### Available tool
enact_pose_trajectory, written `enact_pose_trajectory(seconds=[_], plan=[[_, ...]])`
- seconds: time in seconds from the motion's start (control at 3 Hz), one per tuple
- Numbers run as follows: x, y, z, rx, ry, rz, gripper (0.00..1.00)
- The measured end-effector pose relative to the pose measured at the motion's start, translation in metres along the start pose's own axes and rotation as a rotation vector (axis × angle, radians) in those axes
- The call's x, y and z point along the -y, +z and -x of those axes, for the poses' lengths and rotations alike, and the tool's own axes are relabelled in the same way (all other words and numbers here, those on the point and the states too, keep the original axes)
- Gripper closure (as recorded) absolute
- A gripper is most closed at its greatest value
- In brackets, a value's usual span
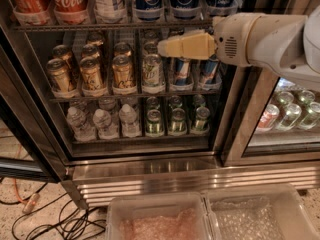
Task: Pick pepsi can from top shelf of fridge
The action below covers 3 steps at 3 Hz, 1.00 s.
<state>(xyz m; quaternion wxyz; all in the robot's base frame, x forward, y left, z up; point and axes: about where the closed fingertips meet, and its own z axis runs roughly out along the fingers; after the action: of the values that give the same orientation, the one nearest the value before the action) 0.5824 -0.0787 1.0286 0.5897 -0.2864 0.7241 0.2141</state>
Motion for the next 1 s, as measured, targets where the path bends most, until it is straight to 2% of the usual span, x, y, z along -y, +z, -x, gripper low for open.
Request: enact_pose_trajectory(seconds=[0.67,1.0], plan=[[0.017,0.031,0.003,0.096,0.061,-0.039,0.00],[0.025,0.034,0.005,0.139,0.060,-0.057,0.00]])
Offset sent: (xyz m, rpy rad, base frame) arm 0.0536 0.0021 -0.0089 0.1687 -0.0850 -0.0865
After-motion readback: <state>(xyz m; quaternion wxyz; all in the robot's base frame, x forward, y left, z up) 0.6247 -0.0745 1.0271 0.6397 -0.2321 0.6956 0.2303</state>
